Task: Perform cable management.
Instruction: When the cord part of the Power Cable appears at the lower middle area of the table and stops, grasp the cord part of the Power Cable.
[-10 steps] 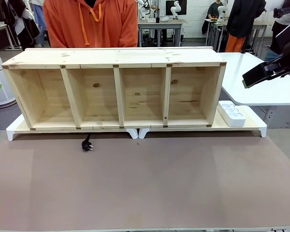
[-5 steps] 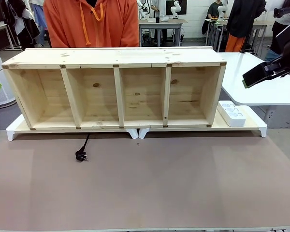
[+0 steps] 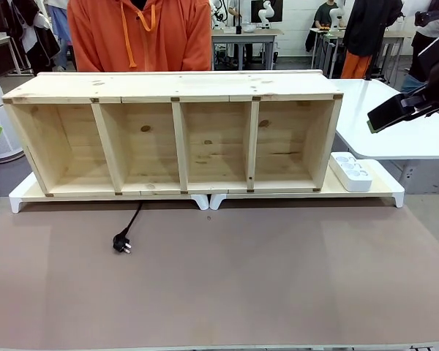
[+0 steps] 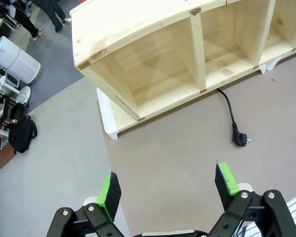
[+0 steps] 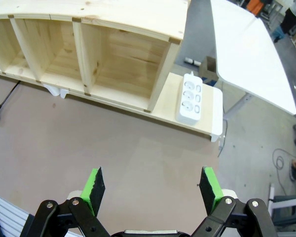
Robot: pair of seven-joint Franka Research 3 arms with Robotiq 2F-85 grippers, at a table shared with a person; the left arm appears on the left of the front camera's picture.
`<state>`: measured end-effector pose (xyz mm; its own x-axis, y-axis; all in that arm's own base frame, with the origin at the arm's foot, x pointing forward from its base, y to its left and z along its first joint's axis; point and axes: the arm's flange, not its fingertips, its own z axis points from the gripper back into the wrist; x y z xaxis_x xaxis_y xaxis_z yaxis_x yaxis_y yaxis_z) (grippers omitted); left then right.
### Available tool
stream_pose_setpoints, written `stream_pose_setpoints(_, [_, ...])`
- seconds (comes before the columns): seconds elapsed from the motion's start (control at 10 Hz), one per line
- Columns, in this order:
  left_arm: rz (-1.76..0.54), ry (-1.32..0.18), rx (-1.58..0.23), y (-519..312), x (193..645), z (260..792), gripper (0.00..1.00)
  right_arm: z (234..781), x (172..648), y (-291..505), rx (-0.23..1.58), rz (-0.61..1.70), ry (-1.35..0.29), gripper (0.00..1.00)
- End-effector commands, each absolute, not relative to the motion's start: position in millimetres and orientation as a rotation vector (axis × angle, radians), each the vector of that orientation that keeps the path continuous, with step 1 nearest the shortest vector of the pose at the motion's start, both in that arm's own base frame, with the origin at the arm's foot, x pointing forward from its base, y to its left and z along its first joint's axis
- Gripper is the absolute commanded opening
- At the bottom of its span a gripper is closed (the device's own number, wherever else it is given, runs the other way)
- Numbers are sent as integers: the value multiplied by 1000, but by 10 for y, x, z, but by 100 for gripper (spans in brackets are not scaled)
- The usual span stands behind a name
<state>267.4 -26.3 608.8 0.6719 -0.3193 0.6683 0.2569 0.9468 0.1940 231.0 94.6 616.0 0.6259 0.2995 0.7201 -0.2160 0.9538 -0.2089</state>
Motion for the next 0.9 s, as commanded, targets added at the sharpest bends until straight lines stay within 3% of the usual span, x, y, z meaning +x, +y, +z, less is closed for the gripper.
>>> stream_pose_setpoints(0.0, [-326,-770,90,-269,2672,6093,100,6165,2311,938,-108,294,-846,100])
stream_pose_setpoints(0.8, [-326,-770,90,-269,2672,6093,100,6165,2311,938,-108,294,-846,100])
